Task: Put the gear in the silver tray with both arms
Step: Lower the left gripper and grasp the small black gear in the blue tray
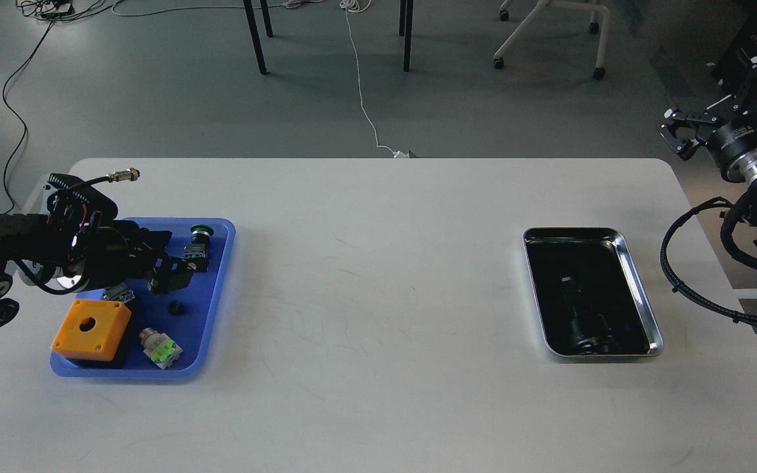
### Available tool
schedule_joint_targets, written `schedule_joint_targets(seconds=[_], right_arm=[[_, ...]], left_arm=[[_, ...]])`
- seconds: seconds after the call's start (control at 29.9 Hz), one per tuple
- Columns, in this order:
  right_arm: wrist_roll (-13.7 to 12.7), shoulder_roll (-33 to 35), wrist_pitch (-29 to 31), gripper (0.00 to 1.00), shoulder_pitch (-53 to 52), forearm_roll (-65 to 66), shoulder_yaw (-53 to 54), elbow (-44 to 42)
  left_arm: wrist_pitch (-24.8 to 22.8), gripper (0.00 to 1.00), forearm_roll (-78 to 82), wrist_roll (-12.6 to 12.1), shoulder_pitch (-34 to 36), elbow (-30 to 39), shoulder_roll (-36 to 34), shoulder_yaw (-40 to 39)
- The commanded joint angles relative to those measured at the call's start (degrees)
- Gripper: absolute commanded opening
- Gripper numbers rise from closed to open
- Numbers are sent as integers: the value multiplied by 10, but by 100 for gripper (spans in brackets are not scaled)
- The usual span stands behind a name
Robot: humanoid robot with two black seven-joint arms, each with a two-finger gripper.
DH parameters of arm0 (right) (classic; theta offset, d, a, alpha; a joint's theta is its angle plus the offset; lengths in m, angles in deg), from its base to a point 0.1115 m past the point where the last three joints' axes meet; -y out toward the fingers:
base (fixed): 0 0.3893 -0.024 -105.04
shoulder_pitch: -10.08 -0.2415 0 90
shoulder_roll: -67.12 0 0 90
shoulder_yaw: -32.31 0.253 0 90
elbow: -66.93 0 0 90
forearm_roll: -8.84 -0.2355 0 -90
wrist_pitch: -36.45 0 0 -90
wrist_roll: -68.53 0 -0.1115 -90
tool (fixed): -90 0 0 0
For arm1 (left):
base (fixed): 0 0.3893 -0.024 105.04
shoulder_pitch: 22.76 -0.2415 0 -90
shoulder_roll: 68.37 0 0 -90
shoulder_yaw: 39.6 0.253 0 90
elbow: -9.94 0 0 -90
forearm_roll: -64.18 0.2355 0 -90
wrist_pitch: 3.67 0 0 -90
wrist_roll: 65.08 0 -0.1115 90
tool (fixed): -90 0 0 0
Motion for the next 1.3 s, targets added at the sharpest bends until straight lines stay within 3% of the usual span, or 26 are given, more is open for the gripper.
schedule_joint_targets(seconds=[0.0,0.23,0.7,1.27], right_arm=[[0,0,0,99,0,0,0,10],[0,-1,0,99,0,0,-1,18],[0,0,0,99,-1,0,-1,19],[0,-3,0,99,-4,1,-1,18]], left_arm=[[5,71,-3,0,0,-37,13,21],[19,62,-9,4,-8,-120,51,24],[22,53,-8,6,-16,-128,51,25],[39,53,-27,6,-41,-152,60,23]])
